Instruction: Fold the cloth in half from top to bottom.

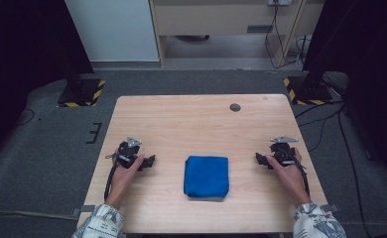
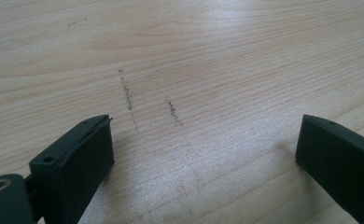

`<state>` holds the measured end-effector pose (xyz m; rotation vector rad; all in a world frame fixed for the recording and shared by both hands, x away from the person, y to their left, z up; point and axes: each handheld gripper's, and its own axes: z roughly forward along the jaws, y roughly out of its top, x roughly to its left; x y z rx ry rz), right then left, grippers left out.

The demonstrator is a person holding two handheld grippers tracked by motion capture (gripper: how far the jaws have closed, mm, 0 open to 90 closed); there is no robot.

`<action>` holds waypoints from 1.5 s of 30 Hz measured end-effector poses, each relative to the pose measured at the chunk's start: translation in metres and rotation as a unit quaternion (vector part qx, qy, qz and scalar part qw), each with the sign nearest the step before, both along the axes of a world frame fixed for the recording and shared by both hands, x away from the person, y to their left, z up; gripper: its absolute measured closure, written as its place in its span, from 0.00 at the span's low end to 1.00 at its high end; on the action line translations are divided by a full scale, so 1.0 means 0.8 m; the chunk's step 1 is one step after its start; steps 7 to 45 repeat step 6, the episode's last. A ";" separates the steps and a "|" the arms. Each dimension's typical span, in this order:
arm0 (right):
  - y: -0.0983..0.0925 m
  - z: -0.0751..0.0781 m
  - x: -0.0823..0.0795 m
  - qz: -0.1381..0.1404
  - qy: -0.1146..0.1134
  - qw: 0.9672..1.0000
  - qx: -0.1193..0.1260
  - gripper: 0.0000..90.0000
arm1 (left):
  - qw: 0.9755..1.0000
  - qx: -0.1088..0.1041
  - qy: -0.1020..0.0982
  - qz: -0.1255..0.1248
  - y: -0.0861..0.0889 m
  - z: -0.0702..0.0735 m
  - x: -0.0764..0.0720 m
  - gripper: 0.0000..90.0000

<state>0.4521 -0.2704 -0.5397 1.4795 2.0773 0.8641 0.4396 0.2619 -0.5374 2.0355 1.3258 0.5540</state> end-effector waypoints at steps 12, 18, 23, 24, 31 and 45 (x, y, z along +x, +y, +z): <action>0.003 -0.001 -0.001 -0.025 0.003 1.000 -0.001 0.00 | 1.000 0.002 0.003 -0.002 0.000 0.000 -0.001 0.02; 0.003 -0.001 -0.001 -0.025 0.003 1.000 -0.001 0.00 | 1.000 0.002 0.003 -0.002 0.000 0.000 -0.001 0.02; 0.003 -0.001 -0.001 -0.025 0.003 1.000 -0.001 0.00 | 1.000 0.002 0.003 -0.002 0.000 0.000 -0.001 0.02; 0.003 -0.001 -0.001 -0.025 0.003 1.000 -0.001 0.00 | 1.000 0.002 0.003 -0.002 0.000 0.000 -0.001 0.02; 0.003 -0.001 -0.001 -0.025 0.003 1.000 -0.001 0.00 | 1.000 0.002 0.003 -0.002 0.000 0.000 -0.001 0.02; 0.003 -0.001 -0.001 -0.025 0.003 1.000 -0.001 0.00 | 1.000 0.002 0.003 -0.002 0.000 0.000 -0.001 0.02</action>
